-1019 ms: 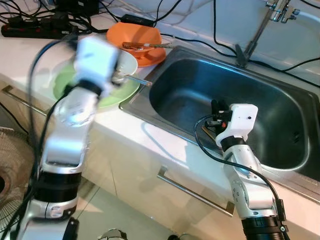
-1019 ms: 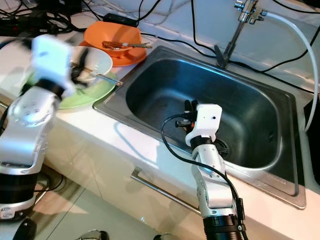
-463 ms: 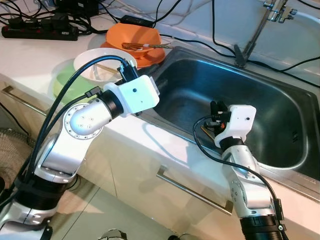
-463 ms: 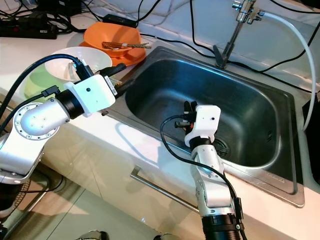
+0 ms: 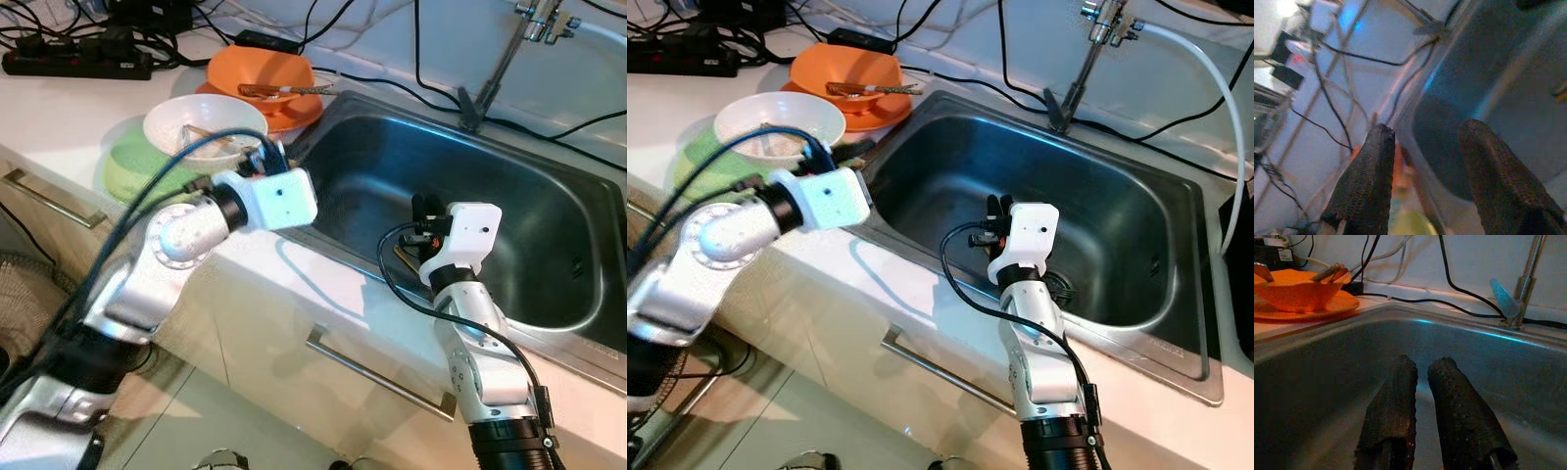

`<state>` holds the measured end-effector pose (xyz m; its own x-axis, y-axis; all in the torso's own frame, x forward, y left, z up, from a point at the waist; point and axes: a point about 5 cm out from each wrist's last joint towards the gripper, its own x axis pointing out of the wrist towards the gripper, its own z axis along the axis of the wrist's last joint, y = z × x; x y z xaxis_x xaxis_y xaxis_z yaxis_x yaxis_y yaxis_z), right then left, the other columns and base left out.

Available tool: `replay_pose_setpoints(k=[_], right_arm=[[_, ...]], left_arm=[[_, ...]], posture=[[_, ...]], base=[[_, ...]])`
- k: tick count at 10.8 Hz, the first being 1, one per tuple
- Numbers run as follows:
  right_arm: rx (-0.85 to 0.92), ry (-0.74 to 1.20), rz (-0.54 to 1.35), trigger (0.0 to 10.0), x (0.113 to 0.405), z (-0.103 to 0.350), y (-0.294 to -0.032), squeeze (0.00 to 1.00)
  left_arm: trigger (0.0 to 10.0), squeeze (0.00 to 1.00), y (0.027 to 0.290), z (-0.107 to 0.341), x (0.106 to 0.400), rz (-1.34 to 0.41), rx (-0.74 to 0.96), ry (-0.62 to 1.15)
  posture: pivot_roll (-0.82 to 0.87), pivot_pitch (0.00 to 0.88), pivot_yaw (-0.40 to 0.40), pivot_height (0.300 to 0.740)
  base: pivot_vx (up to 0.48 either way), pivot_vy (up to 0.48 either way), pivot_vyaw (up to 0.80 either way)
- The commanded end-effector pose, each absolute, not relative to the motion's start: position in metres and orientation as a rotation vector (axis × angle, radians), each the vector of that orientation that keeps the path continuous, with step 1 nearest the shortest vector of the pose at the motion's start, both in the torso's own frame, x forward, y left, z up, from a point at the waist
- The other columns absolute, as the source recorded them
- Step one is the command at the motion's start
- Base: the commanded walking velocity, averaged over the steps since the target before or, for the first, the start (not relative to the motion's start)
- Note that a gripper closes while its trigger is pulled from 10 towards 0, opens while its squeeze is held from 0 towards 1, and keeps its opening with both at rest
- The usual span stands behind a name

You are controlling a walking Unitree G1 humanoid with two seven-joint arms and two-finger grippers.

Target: Kitchen organization

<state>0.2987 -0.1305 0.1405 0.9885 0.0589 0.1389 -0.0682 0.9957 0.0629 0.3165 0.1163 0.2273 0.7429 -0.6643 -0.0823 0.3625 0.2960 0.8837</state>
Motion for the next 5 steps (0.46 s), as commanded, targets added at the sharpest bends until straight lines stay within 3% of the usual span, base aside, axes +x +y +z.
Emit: replay_pose_setpoints(k=[1, 5], right_arm=[[0.062, -0.136, 0.042, 10.0, 0.3001, 0.1393, -0.1348, 0.00], [0.065, -0.133, 0.042, 10.0, 0.3002, 0.1388, -0.1341, 0.00]], left_arm=[[10.0, 0.00, 0.1087, 0.2313, 0.3175, -0.706, 1.086, -0.362], [10.0, 0.00, 0.1032, 0.2344, 0.3235, -0.684, 1.123, -0.377]], posture=[[-0.08, 0.065, -0.104, 0.740], [-0.07, 0.065, -0.104, 0.740]], base=[[0.000, 0.000, 0.00], [0.000, 0.000, 0.00]])
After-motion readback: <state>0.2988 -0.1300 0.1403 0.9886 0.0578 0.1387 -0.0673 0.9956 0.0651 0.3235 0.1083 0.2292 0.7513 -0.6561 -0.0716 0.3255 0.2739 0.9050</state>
